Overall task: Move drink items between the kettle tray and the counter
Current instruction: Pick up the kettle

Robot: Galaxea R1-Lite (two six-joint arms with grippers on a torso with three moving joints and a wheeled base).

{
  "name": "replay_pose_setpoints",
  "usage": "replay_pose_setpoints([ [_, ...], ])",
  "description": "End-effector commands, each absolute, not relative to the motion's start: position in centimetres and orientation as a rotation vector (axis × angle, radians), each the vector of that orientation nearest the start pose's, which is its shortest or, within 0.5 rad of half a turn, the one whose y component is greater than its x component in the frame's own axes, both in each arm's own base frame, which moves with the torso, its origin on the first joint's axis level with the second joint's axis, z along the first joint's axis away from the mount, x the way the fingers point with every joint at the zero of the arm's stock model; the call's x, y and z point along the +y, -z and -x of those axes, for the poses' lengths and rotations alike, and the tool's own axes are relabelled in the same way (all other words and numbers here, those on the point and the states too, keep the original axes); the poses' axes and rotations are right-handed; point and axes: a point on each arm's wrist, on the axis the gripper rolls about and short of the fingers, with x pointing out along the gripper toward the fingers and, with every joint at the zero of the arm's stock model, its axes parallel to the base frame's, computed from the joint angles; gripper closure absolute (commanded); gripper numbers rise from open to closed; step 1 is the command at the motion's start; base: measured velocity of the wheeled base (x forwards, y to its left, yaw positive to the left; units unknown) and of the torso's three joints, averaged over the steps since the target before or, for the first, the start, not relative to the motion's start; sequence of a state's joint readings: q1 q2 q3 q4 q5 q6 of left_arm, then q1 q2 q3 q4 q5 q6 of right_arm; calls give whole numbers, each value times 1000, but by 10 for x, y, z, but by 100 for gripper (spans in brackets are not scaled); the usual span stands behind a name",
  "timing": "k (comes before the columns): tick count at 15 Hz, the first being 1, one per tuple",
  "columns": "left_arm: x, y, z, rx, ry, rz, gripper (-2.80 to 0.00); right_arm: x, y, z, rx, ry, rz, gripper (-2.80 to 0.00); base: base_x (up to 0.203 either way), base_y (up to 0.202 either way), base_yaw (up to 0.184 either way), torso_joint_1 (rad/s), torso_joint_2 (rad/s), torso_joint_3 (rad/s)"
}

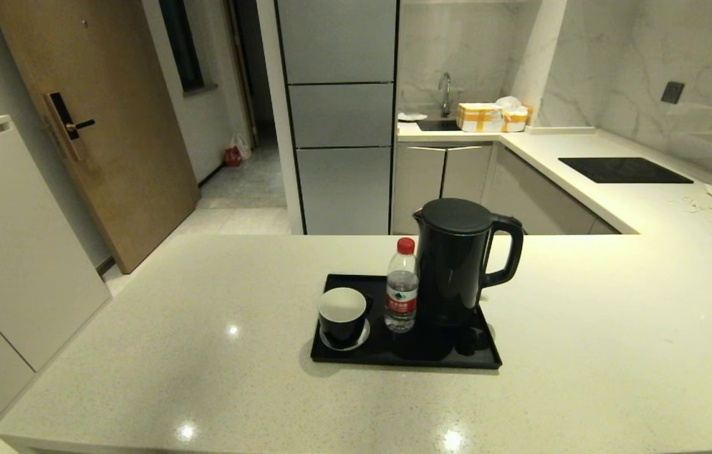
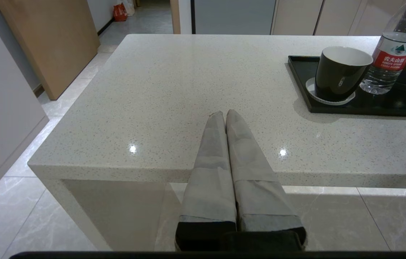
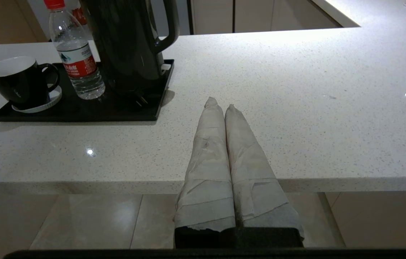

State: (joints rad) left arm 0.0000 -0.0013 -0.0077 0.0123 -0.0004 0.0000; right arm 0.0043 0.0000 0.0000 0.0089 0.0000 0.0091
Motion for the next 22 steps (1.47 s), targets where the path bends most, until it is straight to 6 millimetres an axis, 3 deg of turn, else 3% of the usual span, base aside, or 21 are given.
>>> replay_pose_setpoints([
  [1,0,-76,24,4,1,0,0,0,-74,23,12,-5,-9,0,0,0,0,0,0,0],
  [8,0,-76,24,3,0,2,0,0,-81,24,7,2,17,0,0,0,0,0,0,0],
  [9,0,-76,24,3,1,0,0,0,-96,25,-3,9,17,0,0,0,0,0,0,0],
  [10,0,-76,24,5,1,-1,0,-1,-123,28,-32,19,5,0,0,0,0,0,0,0],
  [13,0,-77,24,3,0,-8,0,-1,-243,35,-176,40,-47,0,0,0,0,0,0,0],
  [14,0,-76,24,3,2,-7,0,-1,-271,31,-156,41,-59,0,0,0,0,0,0,0],
  [15,0,-76,24,3,2,-6,0,-1,-284,26,-68,40,-67,0,0,0,0,0,0,0],
  [16,0,-76,24,3,2,-6,0,-1,-282,22,100,38,-71,0,0,0,0,0,0,0],
  [18,0,-76,24,2,0,-9,0,2,-259,9,461,-69,-100,0,0,0,0,0,0,0],
  [20,0,-77,24,3,0,-11,0,5,-235,-12,636,-207,-153,0,0,0,0,0,0,0],
  [22,0,-77,24,3,1,-10,0,7,-216,-50,752,-266,-192,0,0,0,0,0,0,0],
])
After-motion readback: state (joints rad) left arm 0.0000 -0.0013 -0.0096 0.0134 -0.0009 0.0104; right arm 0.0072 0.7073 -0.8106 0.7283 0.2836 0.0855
